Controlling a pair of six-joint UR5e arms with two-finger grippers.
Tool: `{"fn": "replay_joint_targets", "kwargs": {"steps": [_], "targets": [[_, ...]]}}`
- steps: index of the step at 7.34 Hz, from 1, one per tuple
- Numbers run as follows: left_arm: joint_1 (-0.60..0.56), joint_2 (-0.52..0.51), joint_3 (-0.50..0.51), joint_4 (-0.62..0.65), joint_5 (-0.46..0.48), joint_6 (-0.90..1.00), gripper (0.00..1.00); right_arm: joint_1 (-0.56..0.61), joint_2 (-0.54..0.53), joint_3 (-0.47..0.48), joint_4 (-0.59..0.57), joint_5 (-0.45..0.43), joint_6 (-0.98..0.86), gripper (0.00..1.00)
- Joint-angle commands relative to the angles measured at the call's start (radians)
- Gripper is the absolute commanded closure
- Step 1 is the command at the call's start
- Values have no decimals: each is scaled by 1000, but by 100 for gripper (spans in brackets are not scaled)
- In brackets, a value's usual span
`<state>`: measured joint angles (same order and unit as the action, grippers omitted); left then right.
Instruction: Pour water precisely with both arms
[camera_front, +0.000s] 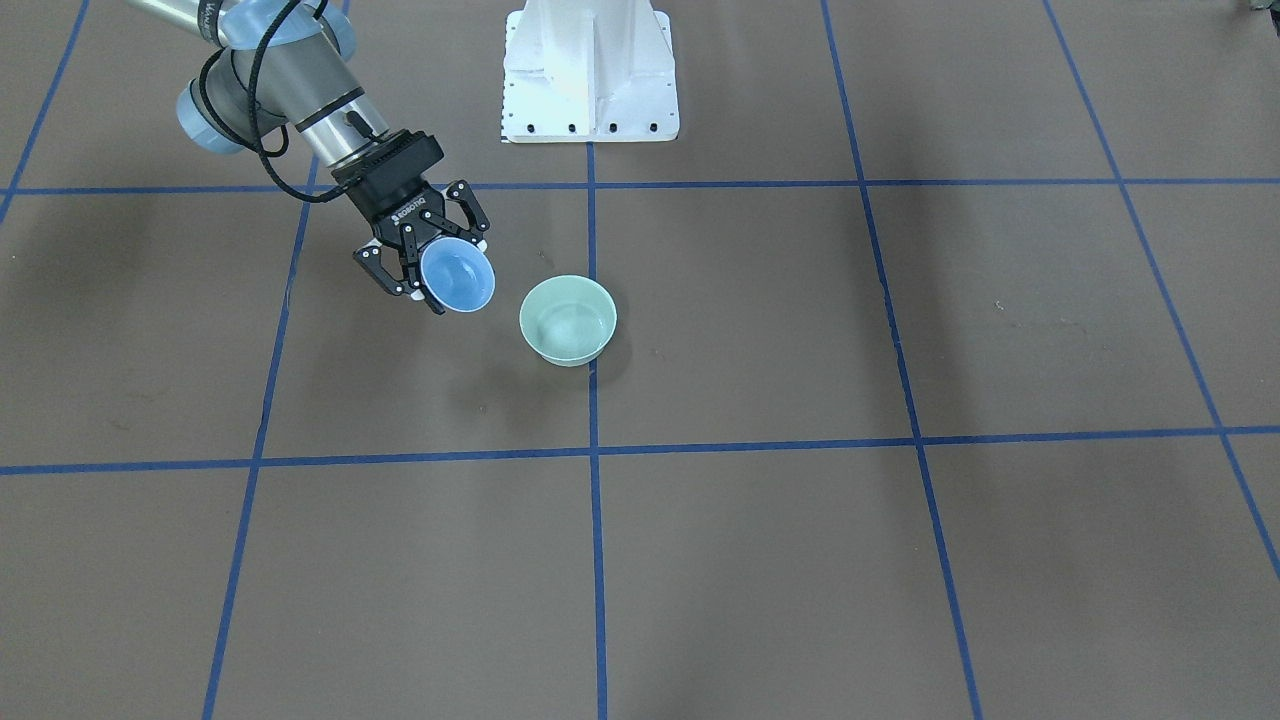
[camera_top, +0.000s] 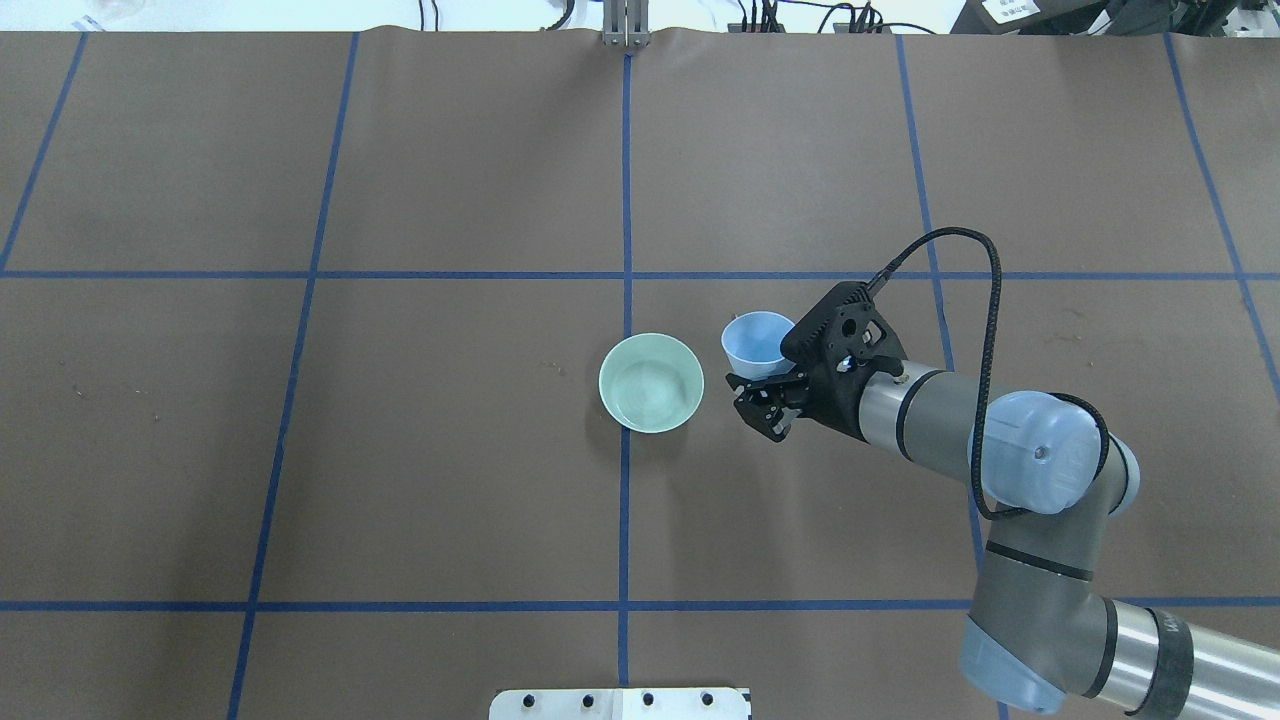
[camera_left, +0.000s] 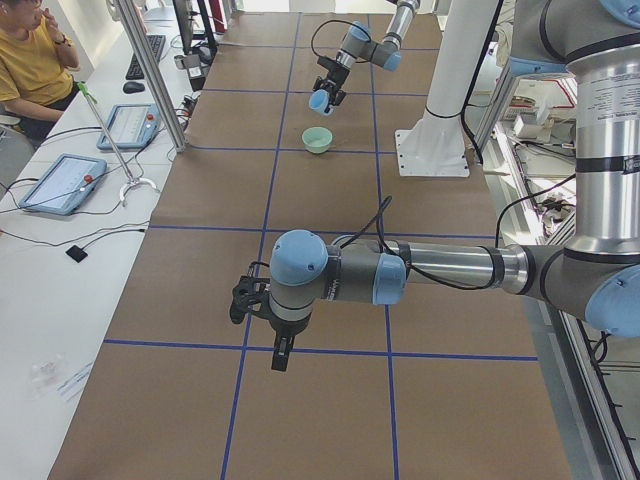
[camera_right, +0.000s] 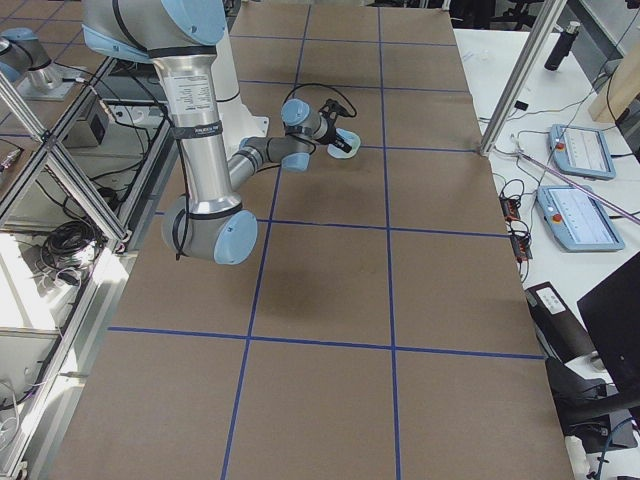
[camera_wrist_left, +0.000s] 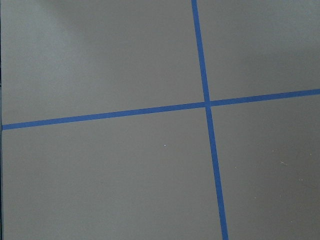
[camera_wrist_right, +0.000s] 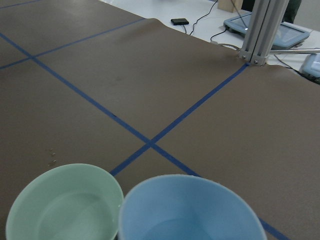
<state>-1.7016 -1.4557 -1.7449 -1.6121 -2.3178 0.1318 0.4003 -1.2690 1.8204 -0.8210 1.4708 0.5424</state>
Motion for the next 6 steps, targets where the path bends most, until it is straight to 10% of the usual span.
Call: {"fn": "replay_joint_targets", "kwargs": {"steps": [1,6], "targets": [[0,-2,2,0,0,0,0,-15,80,-4,-168,3,-1,100],[0,-2,1,0,0,-1,0,-17,123,8,-360,6,-32,100]]}}
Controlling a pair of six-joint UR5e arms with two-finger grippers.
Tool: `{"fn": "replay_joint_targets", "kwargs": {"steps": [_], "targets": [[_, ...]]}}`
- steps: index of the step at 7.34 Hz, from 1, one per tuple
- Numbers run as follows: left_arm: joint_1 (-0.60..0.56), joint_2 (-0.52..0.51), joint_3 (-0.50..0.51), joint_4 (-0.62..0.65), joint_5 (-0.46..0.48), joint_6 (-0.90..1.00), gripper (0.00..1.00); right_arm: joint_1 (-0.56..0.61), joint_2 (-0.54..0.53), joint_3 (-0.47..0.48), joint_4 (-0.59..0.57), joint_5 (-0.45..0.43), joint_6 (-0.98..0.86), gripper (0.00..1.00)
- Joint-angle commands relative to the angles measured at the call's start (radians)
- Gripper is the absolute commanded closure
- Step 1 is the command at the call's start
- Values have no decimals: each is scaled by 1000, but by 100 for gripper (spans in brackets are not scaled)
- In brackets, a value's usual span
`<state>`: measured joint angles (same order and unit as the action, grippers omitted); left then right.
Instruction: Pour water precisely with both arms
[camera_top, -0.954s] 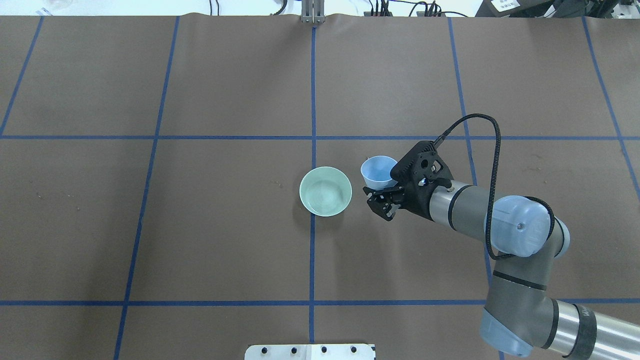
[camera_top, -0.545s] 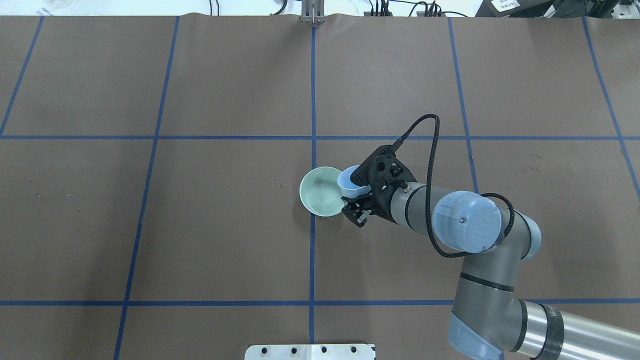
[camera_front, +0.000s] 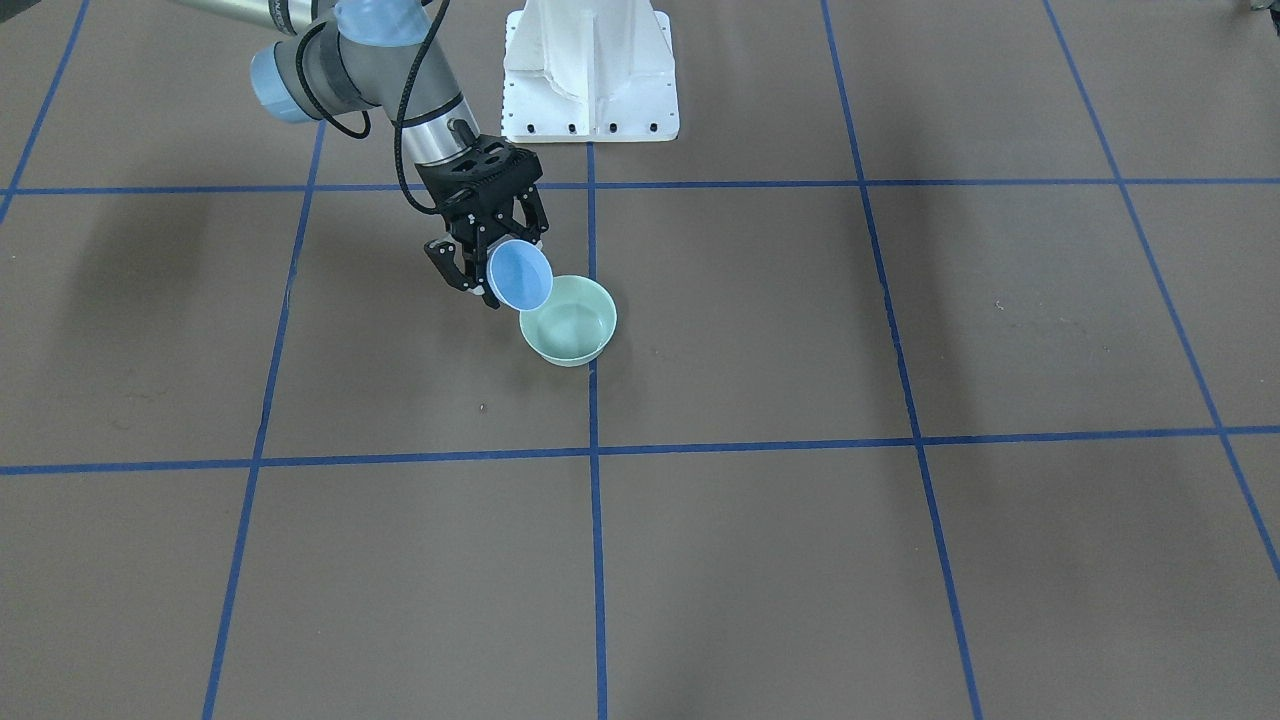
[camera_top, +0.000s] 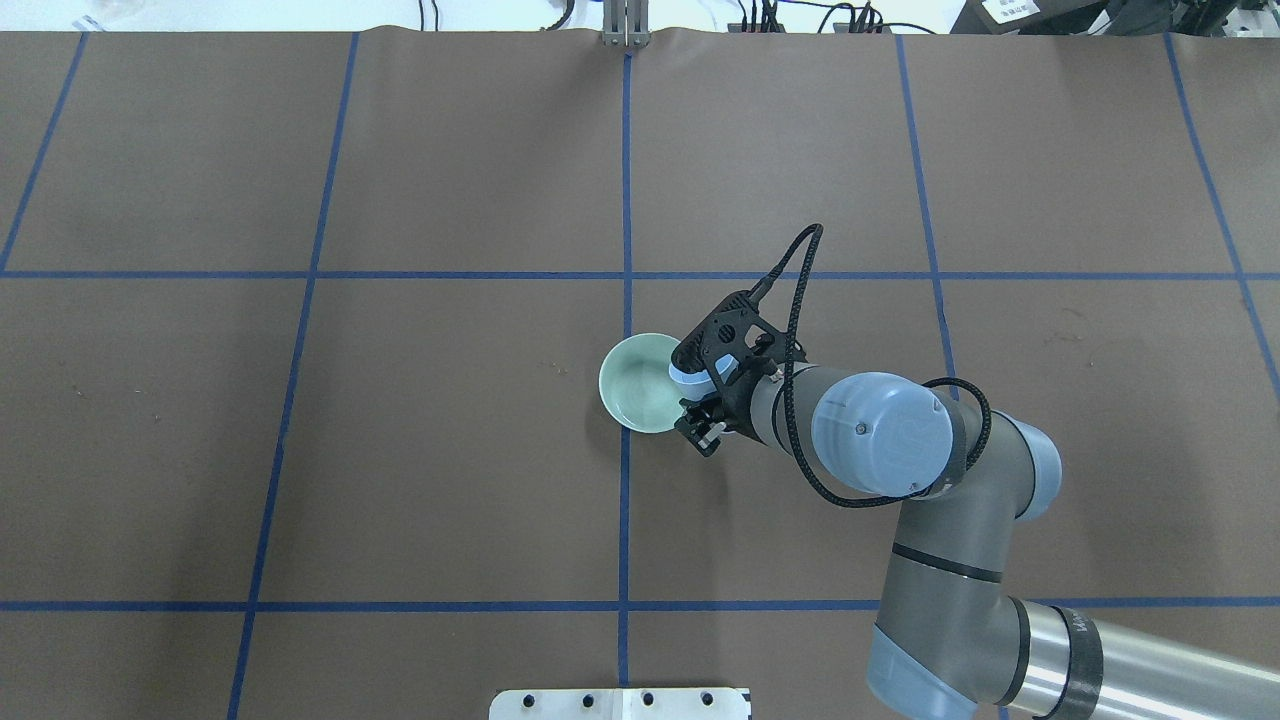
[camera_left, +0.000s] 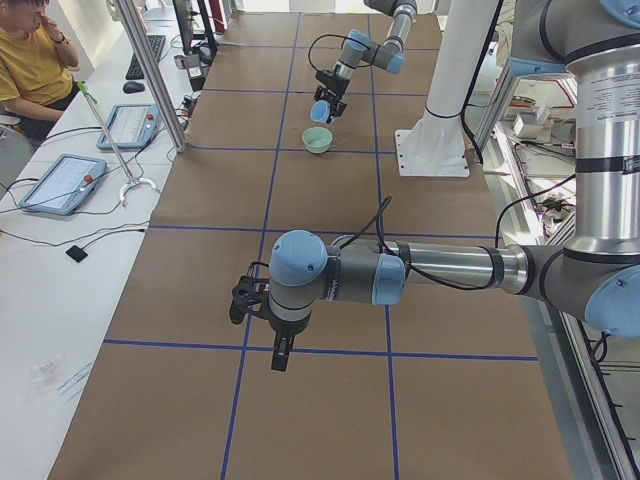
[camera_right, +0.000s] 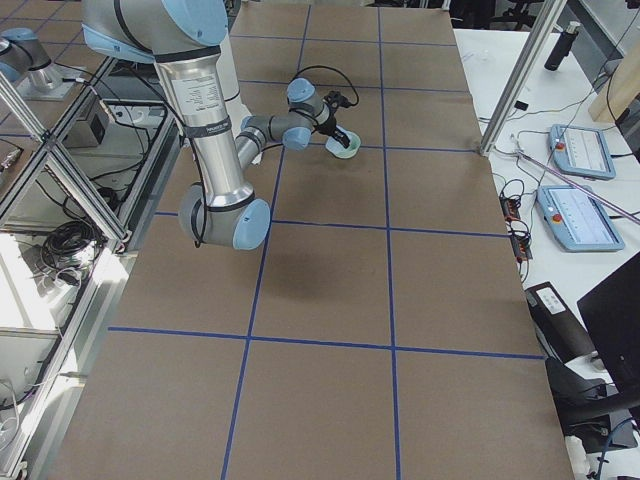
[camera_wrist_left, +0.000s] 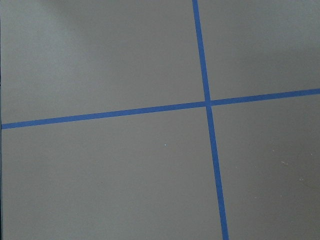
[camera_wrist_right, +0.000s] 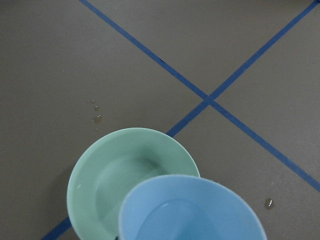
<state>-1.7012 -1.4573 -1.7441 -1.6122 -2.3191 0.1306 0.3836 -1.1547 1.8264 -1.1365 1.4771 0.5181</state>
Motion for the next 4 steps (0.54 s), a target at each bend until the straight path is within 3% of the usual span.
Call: {"fn": "replay_joint_targets", "kwargs": {"steps": [1,4], "targets": [[0,0,1,0,1,0,0,0,29,2,-78,0,-7,100],[0,0,2,0,1,1,0,-3,78,-1,-193,0,-9,100]]}}
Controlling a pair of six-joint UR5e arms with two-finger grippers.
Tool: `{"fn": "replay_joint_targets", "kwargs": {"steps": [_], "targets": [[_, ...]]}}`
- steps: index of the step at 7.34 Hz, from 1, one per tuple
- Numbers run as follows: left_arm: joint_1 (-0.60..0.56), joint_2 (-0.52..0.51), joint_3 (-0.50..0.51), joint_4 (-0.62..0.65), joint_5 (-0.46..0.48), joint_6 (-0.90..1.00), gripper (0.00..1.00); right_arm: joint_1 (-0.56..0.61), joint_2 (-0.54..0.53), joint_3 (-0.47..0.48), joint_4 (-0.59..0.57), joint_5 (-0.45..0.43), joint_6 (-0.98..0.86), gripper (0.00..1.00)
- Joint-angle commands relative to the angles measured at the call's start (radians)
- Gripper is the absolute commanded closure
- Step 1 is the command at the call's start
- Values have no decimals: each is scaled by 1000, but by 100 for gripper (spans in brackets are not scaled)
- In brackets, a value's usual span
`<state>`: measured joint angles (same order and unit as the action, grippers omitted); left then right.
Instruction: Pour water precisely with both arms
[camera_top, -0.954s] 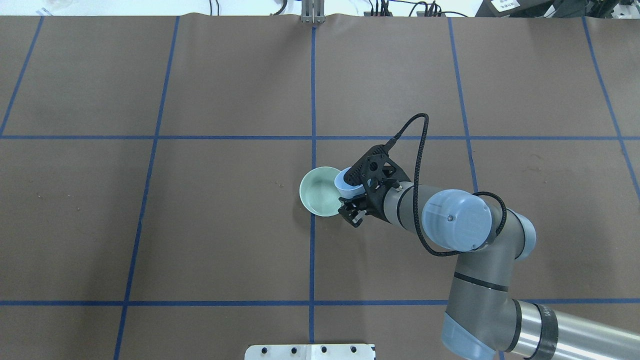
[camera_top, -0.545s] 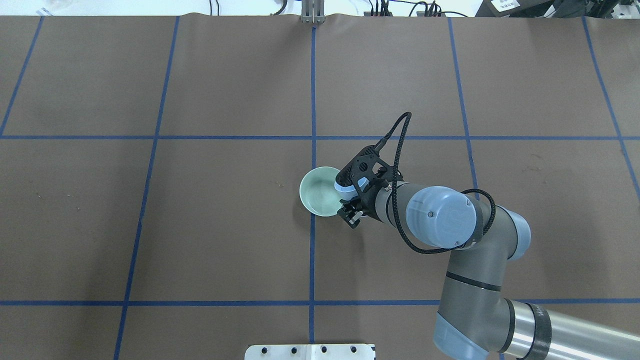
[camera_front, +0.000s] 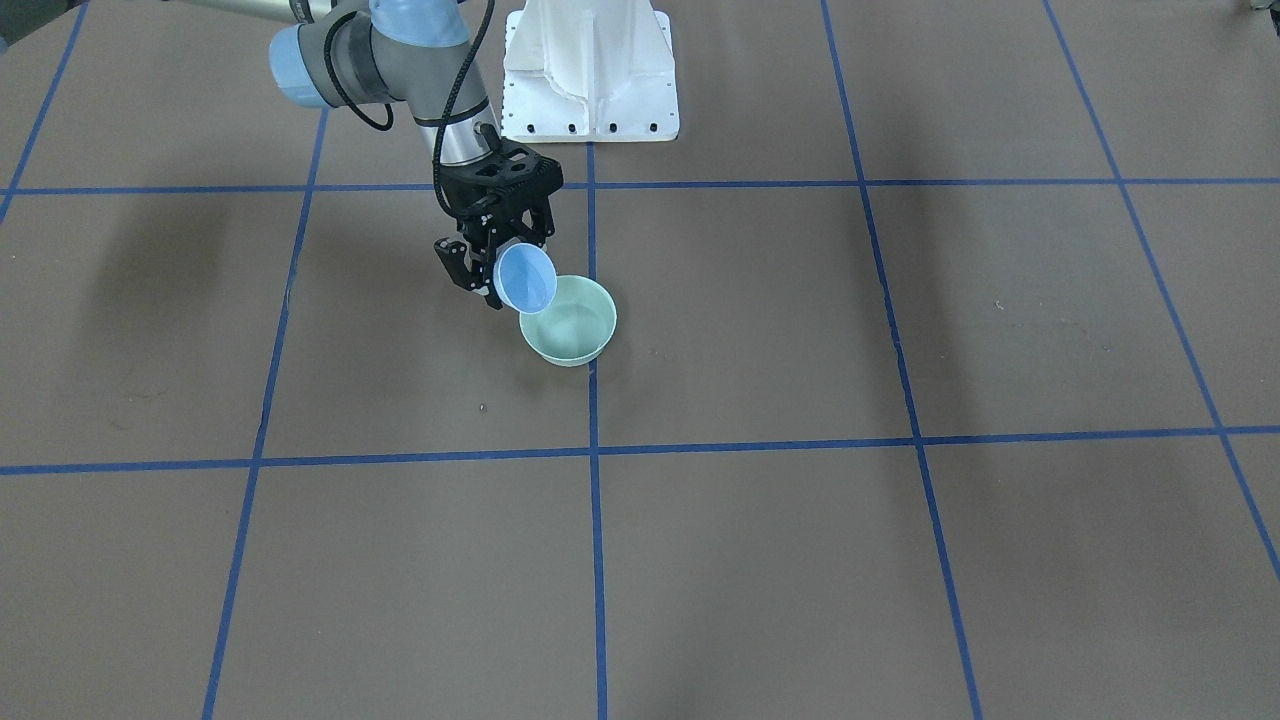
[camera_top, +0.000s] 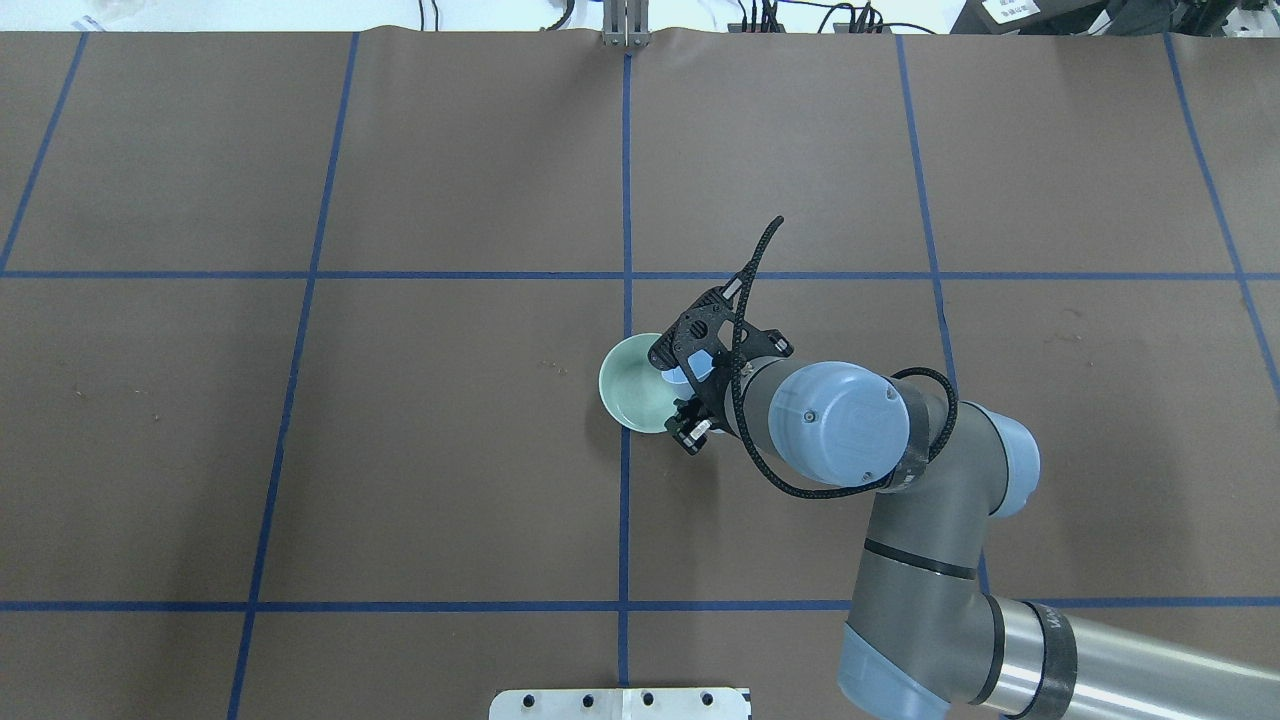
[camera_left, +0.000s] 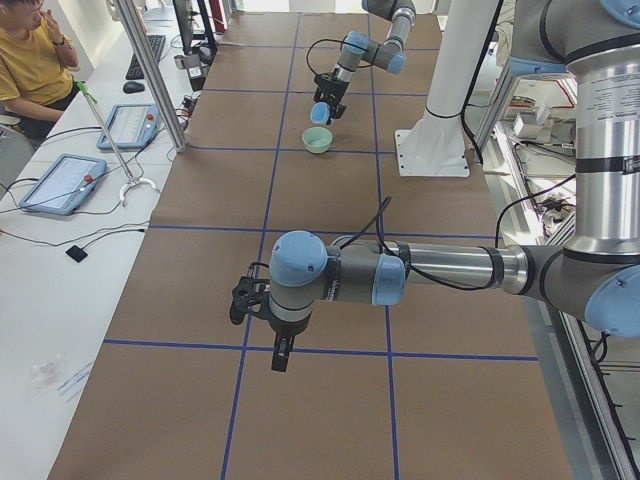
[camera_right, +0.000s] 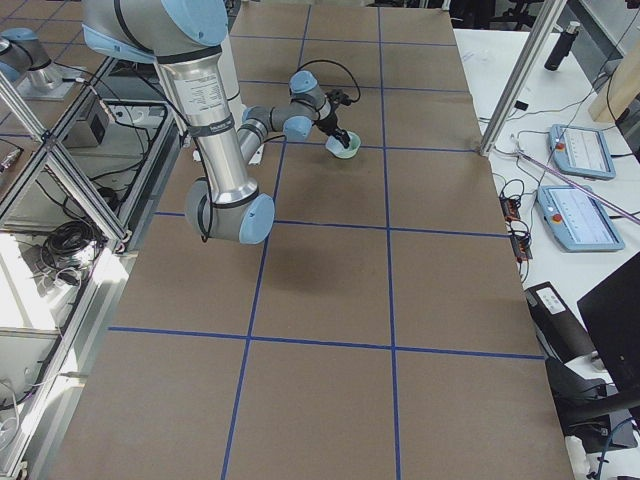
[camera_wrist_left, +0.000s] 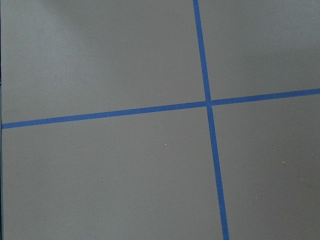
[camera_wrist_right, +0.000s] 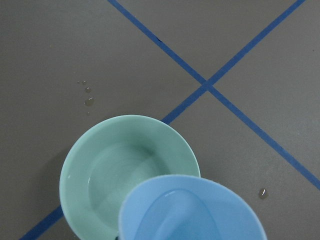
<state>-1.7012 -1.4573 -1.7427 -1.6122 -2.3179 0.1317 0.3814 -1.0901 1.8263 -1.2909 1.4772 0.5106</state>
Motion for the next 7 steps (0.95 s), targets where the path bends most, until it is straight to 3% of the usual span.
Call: {"fn": "replay_joint_targets", "kwargs": {"steps": [1,5,7], "targets": [[0,0,0,0,0,0,0,-1,33,-4,-86,0,-13,100],[0,0,0,0,0,0,0,-1,52,-7,-148,32,-43,100],[0,2,0,0,-2,0,0,-1,110,-7,-255,32,-43,100]]}}
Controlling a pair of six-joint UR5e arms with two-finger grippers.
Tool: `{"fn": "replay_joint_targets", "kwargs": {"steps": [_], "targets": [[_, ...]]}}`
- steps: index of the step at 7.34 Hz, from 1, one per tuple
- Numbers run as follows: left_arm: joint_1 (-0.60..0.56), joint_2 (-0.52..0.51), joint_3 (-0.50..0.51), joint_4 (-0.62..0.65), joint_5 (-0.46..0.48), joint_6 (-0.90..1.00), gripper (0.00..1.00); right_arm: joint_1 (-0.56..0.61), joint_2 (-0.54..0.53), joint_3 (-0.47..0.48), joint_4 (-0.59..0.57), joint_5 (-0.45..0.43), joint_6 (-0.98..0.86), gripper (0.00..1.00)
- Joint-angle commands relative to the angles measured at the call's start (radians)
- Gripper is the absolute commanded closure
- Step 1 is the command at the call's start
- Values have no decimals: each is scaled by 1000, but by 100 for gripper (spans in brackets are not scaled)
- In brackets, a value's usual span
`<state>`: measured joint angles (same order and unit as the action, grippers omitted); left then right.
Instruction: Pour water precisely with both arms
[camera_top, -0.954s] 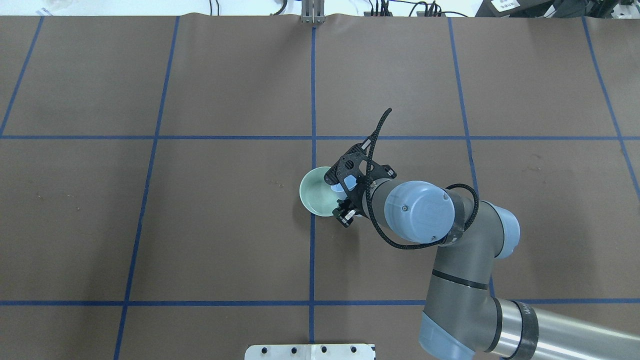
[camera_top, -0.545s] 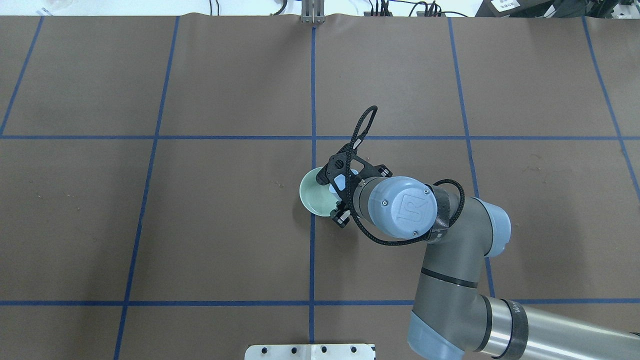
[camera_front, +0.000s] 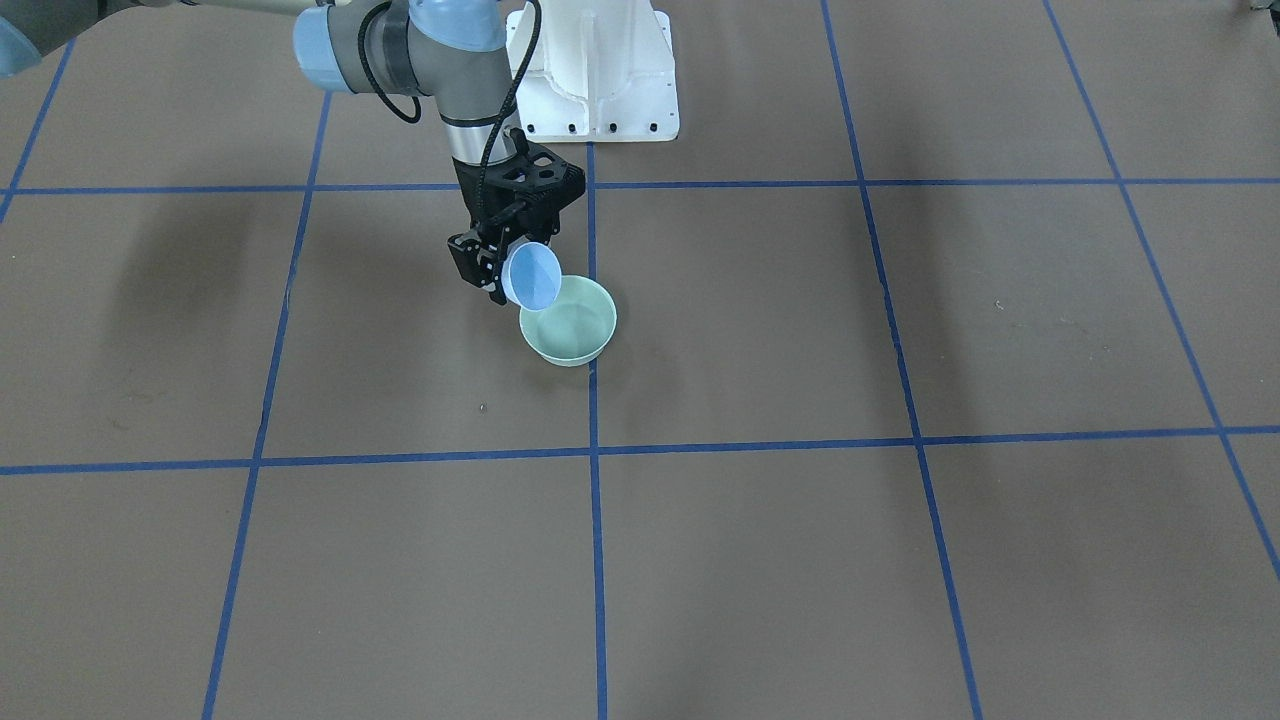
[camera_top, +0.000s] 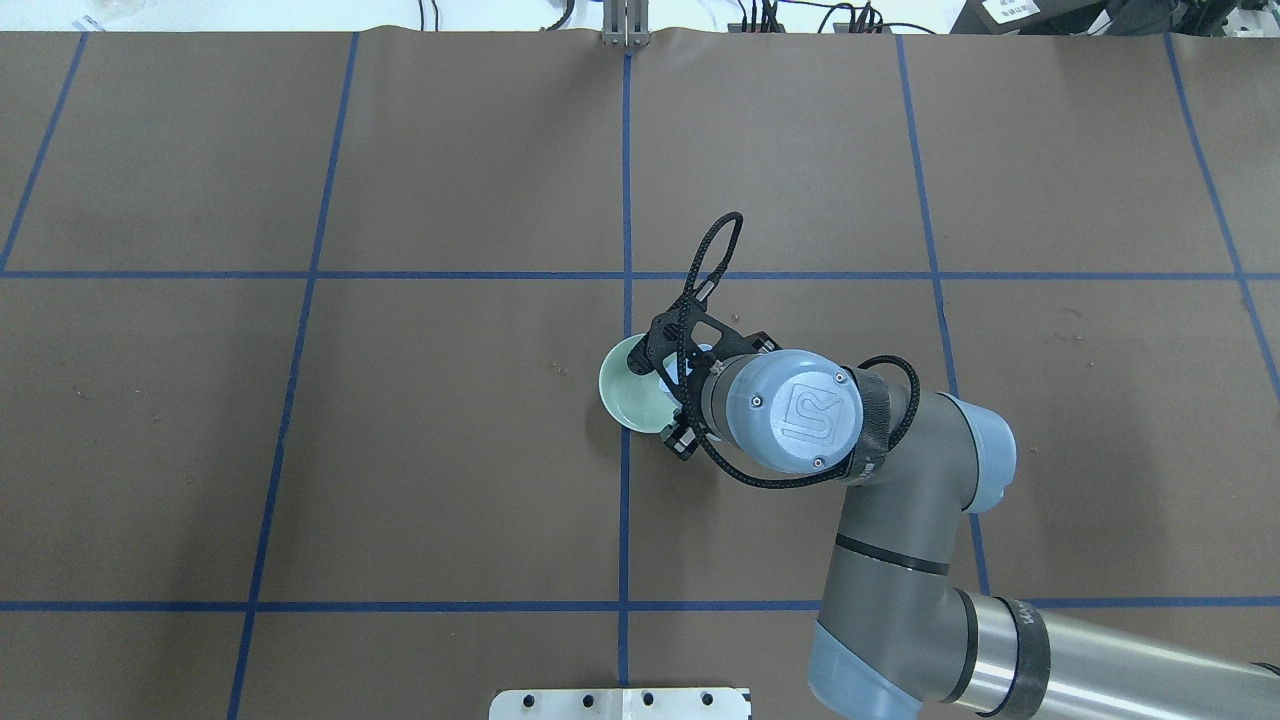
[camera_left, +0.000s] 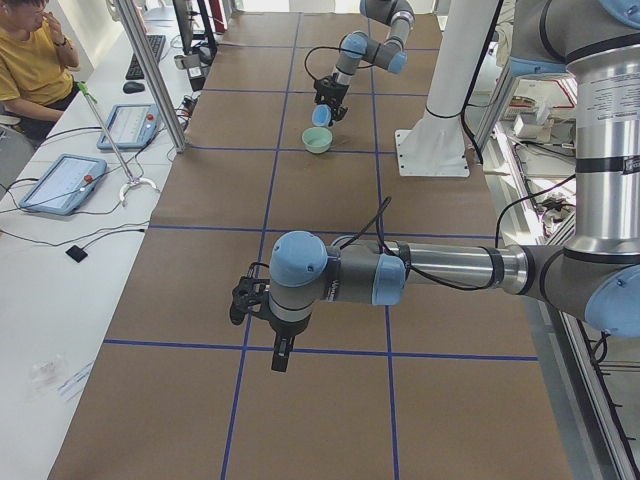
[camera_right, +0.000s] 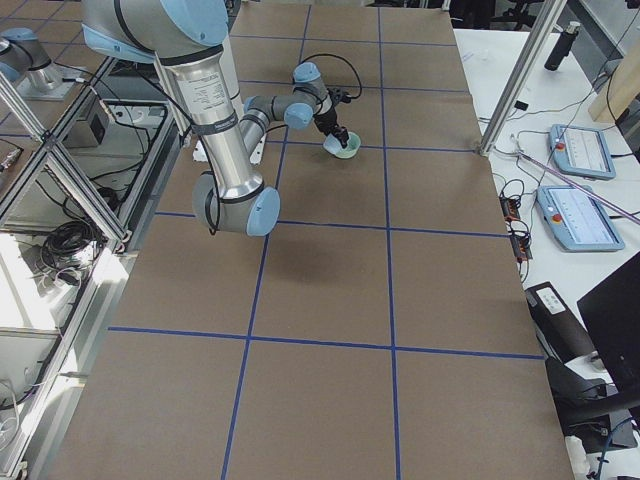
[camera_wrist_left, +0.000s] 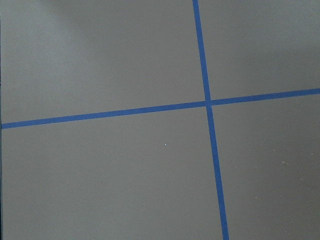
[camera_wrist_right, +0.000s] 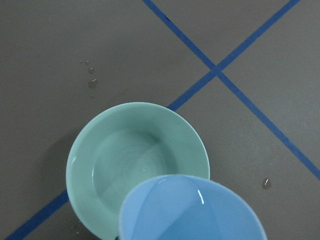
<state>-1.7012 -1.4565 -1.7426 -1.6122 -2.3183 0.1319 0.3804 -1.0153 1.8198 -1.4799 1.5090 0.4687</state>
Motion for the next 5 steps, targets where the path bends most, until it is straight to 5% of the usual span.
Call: {"fn": "replay_joint_targets", "kwargs": {"steps": [1,5], "targets": [[0,1,0,2,0,0,0,0,38,-1,-74,0,-1,100],[0,1,0,2,0,0,0,0,40,-4,-92,0,-19,100]]}}
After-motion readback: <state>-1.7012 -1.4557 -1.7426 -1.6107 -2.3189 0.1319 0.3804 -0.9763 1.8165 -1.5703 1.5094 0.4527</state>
